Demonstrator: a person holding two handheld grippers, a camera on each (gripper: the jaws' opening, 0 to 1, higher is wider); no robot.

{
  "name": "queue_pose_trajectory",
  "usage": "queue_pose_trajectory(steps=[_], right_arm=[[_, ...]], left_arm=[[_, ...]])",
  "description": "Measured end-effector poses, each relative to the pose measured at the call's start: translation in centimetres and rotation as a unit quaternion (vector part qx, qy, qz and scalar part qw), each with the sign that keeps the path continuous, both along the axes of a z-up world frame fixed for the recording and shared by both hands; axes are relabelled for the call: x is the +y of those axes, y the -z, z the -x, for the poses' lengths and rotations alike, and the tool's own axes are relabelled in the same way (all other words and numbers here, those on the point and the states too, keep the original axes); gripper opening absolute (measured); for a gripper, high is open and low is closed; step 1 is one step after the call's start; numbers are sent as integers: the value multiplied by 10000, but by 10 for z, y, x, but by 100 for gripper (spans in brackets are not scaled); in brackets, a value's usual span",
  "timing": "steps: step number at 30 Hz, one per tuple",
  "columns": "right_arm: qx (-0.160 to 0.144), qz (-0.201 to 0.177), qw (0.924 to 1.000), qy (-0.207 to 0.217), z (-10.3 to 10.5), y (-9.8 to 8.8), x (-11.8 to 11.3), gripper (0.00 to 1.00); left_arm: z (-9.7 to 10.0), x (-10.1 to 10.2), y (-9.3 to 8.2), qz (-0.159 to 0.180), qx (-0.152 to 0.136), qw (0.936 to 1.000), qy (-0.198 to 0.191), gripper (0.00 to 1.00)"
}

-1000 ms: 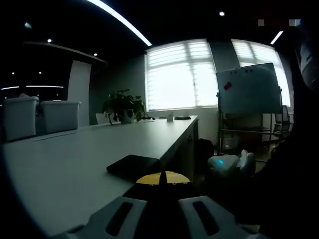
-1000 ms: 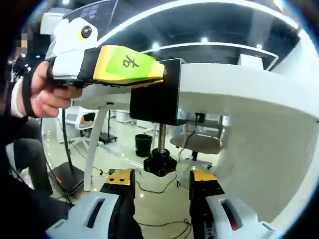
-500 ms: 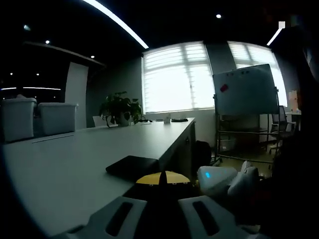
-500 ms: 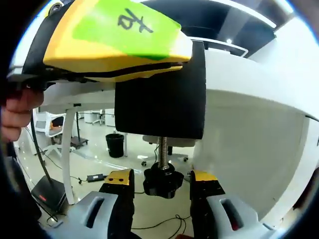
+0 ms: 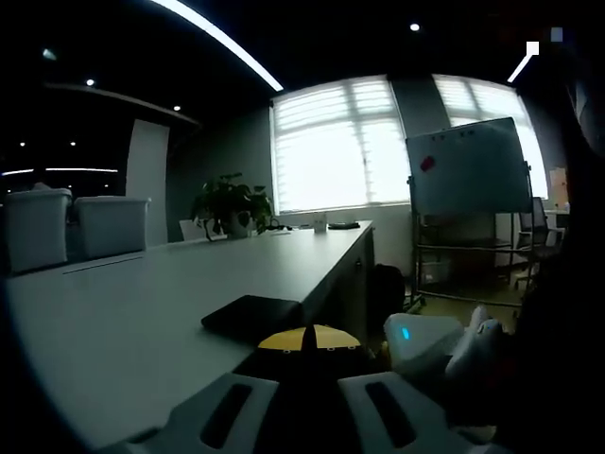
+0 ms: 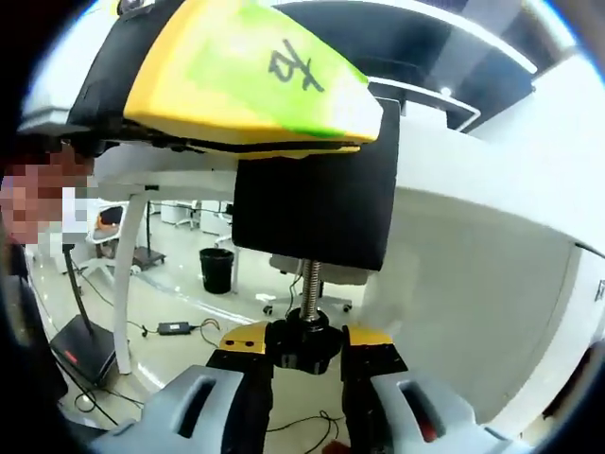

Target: Clamp the fixed fixture on the desktop, loosen the retaining clip, secure it to the edge of the desk, and tighten the retaining clip.

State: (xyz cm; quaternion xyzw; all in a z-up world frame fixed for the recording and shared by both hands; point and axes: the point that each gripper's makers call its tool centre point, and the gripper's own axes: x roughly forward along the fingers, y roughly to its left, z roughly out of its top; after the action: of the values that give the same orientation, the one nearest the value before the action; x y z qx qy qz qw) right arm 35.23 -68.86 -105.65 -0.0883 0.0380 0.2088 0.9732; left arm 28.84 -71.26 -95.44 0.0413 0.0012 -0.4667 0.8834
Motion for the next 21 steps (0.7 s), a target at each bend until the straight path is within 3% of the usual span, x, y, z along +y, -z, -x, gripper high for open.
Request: queue_pose_trajectory(steps=[5, 7, 10, 13, 15, 18, 21], right_arm=[[-301, 337, 9953, -854, -2, -3, 0, 25], [-286, 238, 9905, -1322, -1, -3, 2, 25], [-283, 147, 9752, -2190, 2, -4, 6, 25], [-225, 68, 9596, -2803, 4, -4, 10, 25], [-171, -50, 9456, -3249, 8, -3, 14, 25], [-175, -101, 9276, -3730, 7, -3, 16, 25], [-154, -92, 9181, -3960, 10, -3, 19, 25]], left_arm=[[-2, -1, 1, -88, 17, 9999, -64, 0], [-3, -2, 1, -123, 29, 9999, -99, 0], [-4, -2, 2, -132, 52, 9998, -151, 0], [-5, -3, 2, -132, 74, 9997, -184, 0], [-6, -3, 3, -208, 57, 9996, -188, 0], [-7, -3, 4, -226, 113, 9996, -159, 0], [-8, -4, 5, -329, 91, 9994, -97, 0]])
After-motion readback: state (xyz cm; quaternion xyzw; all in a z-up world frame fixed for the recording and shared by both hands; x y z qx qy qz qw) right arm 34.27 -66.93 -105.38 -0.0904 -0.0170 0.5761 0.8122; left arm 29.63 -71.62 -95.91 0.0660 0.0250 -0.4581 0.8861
